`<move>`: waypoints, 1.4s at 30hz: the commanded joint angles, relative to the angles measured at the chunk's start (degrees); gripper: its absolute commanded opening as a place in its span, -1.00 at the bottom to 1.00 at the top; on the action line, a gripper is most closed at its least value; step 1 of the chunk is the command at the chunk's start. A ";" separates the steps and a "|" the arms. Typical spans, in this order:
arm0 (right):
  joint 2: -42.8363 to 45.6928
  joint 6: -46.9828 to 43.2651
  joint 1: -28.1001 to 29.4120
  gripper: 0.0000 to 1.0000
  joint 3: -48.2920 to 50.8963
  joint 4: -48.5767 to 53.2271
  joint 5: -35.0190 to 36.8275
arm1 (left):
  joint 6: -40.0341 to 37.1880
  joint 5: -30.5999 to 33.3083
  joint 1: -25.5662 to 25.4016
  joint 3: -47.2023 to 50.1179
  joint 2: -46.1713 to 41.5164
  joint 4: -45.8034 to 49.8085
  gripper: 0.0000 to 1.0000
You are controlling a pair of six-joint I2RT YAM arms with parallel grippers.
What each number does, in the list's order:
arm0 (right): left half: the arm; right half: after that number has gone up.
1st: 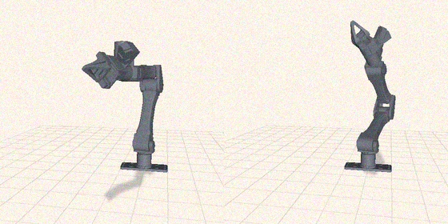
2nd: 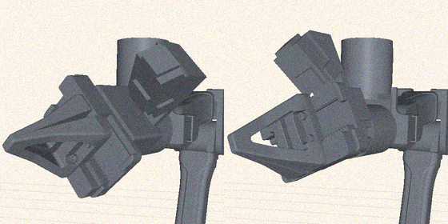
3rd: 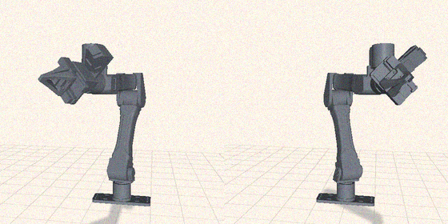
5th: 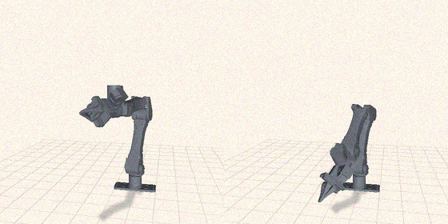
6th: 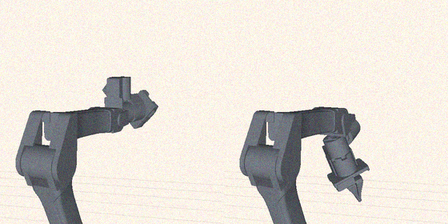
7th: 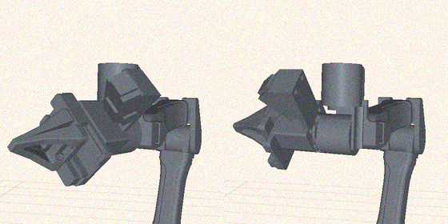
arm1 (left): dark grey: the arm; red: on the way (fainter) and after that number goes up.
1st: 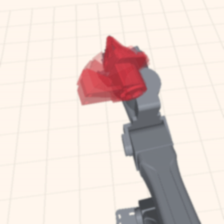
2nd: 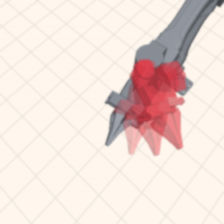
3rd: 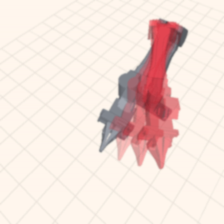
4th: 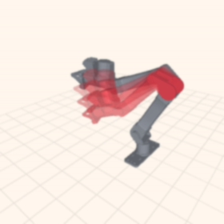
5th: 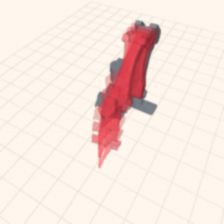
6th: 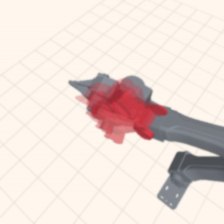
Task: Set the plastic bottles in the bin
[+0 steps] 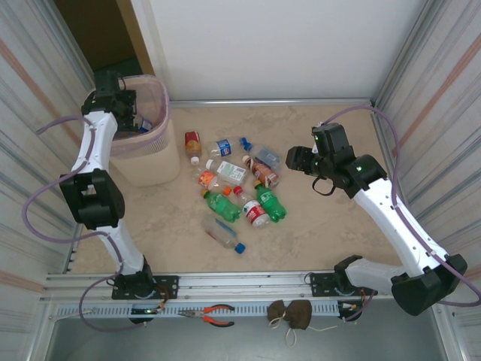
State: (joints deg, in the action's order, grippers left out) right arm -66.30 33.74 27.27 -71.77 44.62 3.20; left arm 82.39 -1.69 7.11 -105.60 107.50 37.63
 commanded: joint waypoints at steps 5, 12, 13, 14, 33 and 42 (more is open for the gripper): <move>0.31 -2.81 -0.56 0.28 -0.17 -1.12 -0.69 | -3.34 -0.81 0.01 0.27 -7.16 -0.26 0.57; -0.74 -5.45 -0.81 0.29 -0.91 -1.38 -3.65 | -12.26 -5.47 -0.06 1.47 -13.43 -4.29 0.51; -1.00 -5.75 -0.85 0.30 -0.91 -1.47 -3.94 | -14.00 -6.47 -0.04 1.87 -14.37 -4.73 0.51; -1.26 -6.11 -0.79 0.30 -1.04 -1.45 -4.20 | -16.13 -7.89 -0.03 2.40 -15.38 -5.72 0.50; -9.22 -15.52 23.12 0.31 1.17 -0.78 -4.48 | -39.73 -25.04 -1.09 23.41 -34.95 -9.96 0.44; -10.39 -16.92 38.92 0.29 14.46 -12.06 -0.30 | -42.24 -32.10 0.09 31.74 -40.66 -13.13 0.44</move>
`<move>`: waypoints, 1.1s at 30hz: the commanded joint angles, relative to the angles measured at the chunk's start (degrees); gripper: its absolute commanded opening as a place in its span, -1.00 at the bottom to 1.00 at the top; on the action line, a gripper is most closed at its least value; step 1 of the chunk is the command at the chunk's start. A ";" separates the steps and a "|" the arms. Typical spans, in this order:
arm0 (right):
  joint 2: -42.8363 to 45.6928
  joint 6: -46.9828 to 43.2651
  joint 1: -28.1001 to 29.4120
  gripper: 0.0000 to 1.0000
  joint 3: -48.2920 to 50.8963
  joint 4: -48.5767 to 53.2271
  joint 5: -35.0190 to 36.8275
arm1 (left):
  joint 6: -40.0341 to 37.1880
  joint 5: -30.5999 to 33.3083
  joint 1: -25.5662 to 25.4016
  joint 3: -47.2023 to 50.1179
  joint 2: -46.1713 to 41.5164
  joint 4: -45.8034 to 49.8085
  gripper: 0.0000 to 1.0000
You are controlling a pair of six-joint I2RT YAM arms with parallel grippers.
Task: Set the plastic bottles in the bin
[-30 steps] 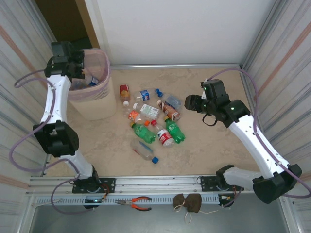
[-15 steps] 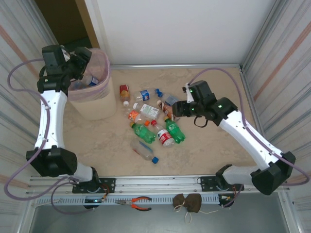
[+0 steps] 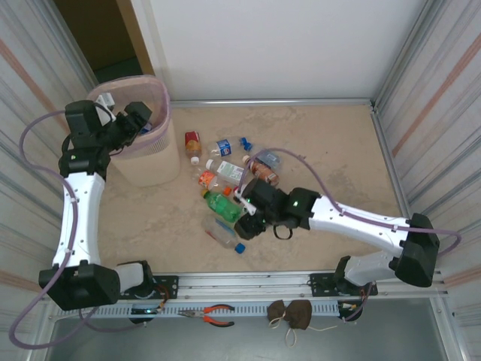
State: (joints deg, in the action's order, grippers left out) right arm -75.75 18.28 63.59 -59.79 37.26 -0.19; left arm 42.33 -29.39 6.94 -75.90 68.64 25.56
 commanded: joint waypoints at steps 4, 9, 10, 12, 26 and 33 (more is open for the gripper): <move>-4.64 -0.12 5.16 0.29 5.82 -7.73 4.30 | -2.03 -5.97 0.20 3.76 -3.26 -2.74 0.42; -10.63 0.24 7.25 0.29 8.24 -11.99 4.43 | -0.90 -7.93 0.33 3.61 -3.26 -2.23 0.43; -11.66 0.18 7.43 0.28 8.33 -12.48 4.20 | -0.84 -8.72 0.27 3.53 -3.12 -2.26 0.42; -13.57 -0.09 7.73 0.28 8.81 -13.96 3.97 | -0.71 -9.62 0.25 3.40 -3.05 -2.36 0.41; -16.03 -1.10 8.57 -0.26 11.15 -15.60 4.04 | -1.61 -9.06 0.26 2.97 -3.90 -2.89 0.38; -11.43 -3.75 8.95 -0.45 10.76 -11.94 7.54 | -5.38 -11.71 0.28 1.22 -3.94 -2.36 0.38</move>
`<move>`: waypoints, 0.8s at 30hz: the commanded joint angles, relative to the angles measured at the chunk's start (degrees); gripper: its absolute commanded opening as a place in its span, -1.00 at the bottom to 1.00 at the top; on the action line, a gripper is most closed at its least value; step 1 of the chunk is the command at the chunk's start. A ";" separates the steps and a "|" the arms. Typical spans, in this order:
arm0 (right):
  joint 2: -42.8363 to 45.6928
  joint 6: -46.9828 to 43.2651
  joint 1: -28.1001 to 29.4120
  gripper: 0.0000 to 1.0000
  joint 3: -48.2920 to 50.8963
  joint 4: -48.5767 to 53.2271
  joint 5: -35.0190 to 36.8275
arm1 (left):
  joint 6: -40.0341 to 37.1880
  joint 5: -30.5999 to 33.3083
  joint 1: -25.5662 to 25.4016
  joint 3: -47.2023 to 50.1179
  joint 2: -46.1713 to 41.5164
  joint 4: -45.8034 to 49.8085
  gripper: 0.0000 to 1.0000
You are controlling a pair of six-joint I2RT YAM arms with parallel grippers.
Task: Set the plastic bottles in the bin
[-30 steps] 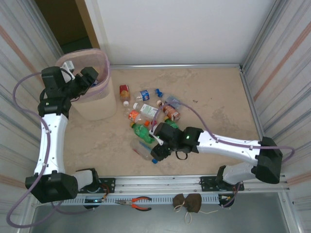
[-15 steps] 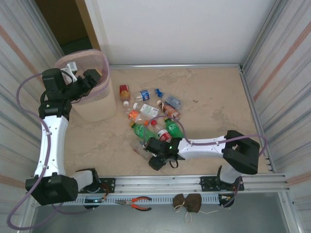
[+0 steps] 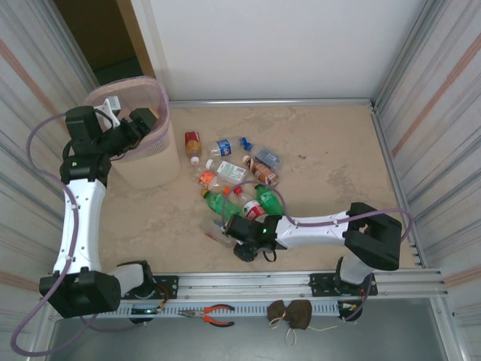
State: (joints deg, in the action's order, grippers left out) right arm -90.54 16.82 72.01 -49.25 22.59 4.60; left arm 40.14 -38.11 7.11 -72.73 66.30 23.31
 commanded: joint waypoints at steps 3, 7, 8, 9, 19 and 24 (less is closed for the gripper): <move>7.04 -6.08 0.73 -0.49 -0.43 5.58 5.66 | -6.42 -5.46 0.09 -3.71 -1.43 0.14 0.36; 12.11 -14.77 0.72 -0.52 -2.54 10.88 11.07 | -11.17 -10.53 -0.06 -6.06 -1.19 0.07 0.29; 13.41 -17.90 0.68 -0.52 -3.11 11.93 12.56 | -12.64 -11.79 -0.24 -6.49 -1.24 0.13 0.27; 14.57 -21.01 0.68 -0.52 -3.46 12.56 13.60 | -14.05 -12.80 -0.55 -6.99 -1.34 0.39 0.25; 31.32 -67.84 0.60 -0.68 1.00 7.19 24.10 | -35.40 -12.74 -11.47 -12.91 -1.29 15.69 0.26; 36.77 -84.69 -1.76 -0.78 0.71 5.69 21.67 | -44.22 -7.53 -21.89 -15.76 1.58 25.09 0.30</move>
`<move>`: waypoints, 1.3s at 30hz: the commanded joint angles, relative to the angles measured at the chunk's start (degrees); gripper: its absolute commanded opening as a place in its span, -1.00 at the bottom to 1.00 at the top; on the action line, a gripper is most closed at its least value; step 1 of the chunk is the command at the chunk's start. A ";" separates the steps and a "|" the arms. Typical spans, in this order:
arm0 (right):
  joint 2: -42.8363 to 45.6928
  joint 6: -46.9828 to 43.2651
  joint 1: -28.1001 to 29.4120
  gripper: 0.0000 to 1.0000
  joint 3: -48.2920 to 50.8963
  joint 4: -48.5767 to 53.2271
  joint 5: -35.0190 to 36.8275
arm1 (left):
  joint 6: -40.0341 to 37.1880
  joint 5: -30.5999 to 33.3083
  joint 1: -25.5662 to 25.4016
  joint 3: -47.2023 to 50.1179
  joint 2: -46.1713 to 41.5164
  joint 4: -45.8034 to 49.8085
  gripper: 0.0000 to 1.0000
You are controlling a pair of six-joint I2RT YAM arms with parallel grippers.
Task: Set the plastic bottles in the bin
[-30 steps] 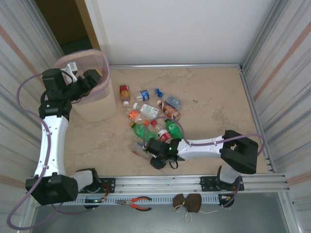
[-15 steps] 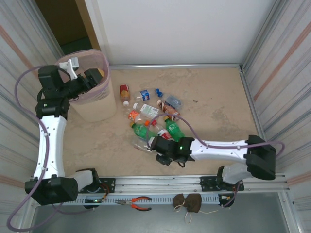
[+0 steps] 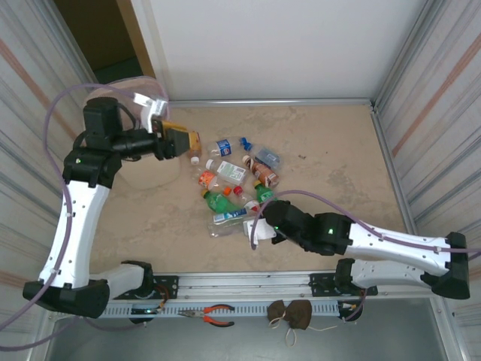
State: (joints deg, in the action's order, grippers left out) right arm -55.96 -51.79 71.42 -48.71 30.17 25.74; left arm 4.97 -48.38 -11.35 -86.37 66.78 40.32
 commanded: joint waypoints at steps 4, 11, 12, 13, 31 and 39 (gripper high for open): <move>3.90 -25.48 -2.77 -0.86 -0.56 -3.45 0.64 | -13.23 6.82 -11.94 -3.24 3.35 12.88 0.38; 6.52 -33.85 -5.71 -0.91 -1.68 -5.70 -0.48 | -15.46 12.97 -23.35 -3.73 6.44 17.07 0.48; 6.96 -34.52 -6.00 -0.91 -1.78 -5.99 -0.63 | -15.21 13.75 -24.77 -3.48 6.72 17.11 0.51; 7.24 -34.95 -6.11 -0.91 -1.91 -6.17 -0.69 | -14.93 14.07 -25.76 -3.37 7.01 17.09 0.52; 9.39 -36.93 -7.79 -0.91 -4.06 -8.10 -3.58 | -15.21 12.31 -36.32 -5.32 16.37 17.30 0.62; 9.47 -38.03 -7.28 -0.91 -4.36 -8.51 -3.31 | -16.73 7.80 -37.68 -6.46 20.08 18.52 0.52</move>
State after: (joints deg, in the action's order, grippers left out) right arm -47.53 -87.33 63.72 -50.92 23.40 22.63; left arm -9.69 -37.39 -48.42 -90.83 86.00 56.99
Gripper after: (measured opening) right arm 0.305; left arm 0.761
